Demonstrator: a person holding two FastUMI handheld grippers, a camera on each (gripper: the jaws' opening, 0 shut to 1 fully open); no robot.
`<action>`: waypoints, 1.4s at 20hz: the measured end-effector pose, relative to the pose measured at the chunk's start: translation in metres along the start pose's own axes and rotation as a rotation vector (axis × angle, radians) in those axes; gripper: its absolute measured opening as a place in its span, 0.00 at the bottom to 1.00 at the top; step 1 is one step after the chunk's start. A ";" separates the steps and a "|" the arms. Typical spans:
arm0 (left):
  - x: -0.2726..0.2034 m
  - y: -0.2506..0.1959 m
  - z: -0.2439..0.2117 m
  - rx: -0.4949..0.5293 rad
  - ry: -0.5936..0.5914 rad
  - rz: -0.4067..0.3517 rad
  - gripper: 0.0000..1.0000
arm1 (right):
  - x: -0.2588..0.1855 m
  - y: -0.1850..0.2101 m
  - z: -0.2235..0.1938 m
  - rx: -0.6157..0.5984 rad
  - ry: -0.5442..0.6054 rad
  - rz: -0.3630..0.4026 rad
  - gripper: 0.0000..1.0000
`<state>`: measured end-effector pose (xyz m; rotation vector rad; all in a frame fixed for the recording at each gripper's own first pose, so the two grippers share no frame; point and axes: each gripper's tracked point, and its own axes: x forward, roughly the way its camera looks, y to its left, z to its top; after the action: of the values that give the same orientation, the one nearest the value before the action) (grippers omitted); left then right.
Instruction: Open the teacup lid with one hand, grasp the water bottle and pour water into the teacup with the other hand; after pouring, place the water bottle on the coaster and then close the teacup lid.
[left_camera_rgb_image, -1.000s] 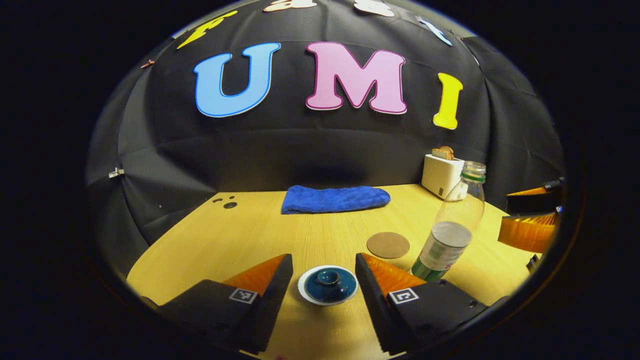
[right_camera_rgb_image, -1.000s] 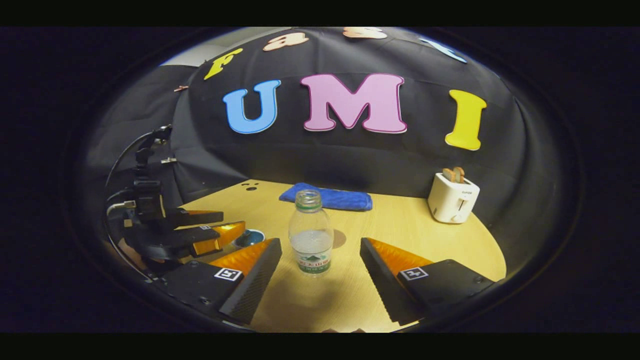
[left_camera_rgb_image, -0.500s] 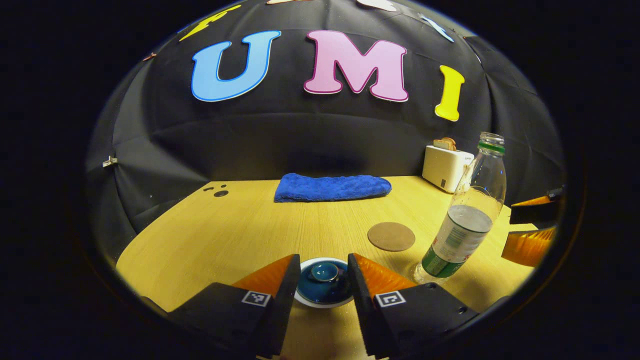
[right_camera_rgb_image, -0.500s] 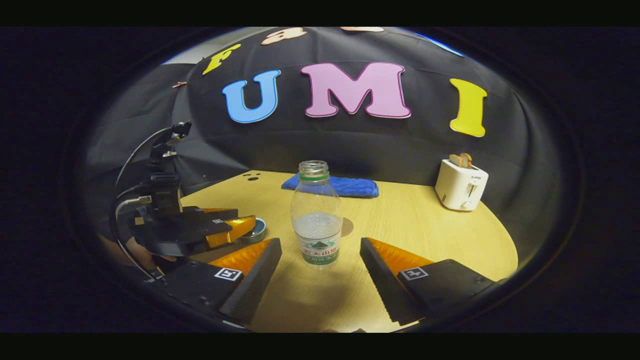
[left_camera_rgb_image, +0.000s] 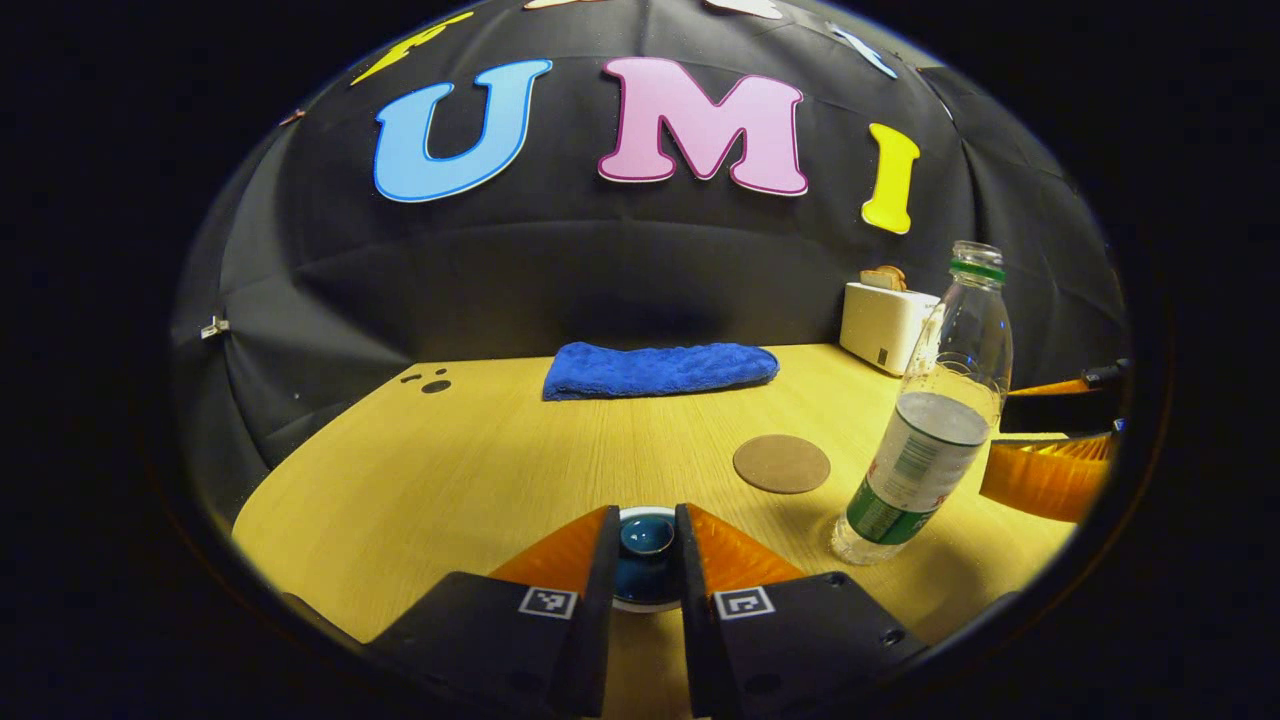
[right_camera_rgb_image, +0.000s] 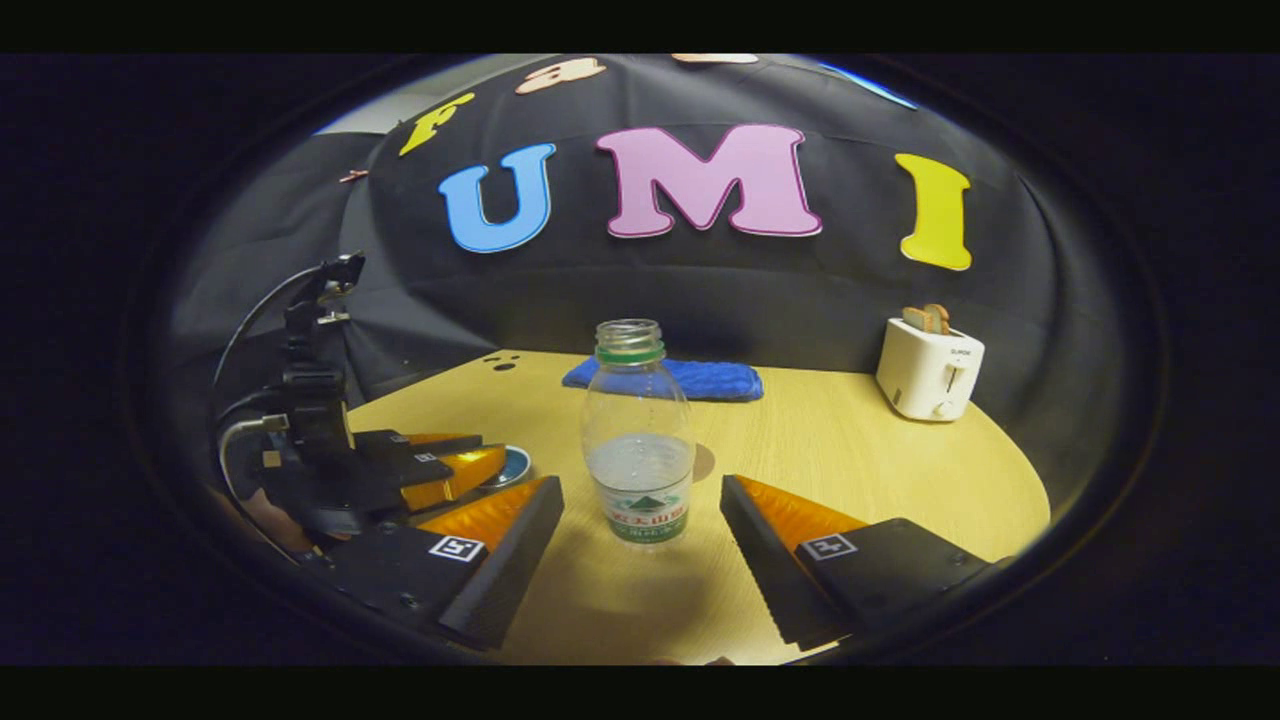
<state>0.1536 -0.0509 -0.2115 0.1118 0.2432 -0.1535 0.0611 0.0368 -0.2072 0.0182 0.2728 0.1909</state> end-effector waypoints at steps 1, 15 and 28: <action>0.001 0.001 0.000 -0.004 -0.002 0.002 0.35 | 0.001 0.001 0.000 0.005 -0.003 -0.001 0.96; -0.017 0.023 0.035 -0.067 -0.072 0.025 0.27 | 0.040 0.003 -0.003 0.032 -0.033 -0.054 0.99; -0.031 0.053 0.008 -0.088 -0.017 0.072 0.27 | 0.061 -0.001 -0.003 0.053 -0.064 -0.157 0.83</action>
<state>0.1341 0.0042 -0.1915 0.0320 0.2281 -0.0716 0.1187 0.0476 -0.2260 0.0549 0.2140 0.0268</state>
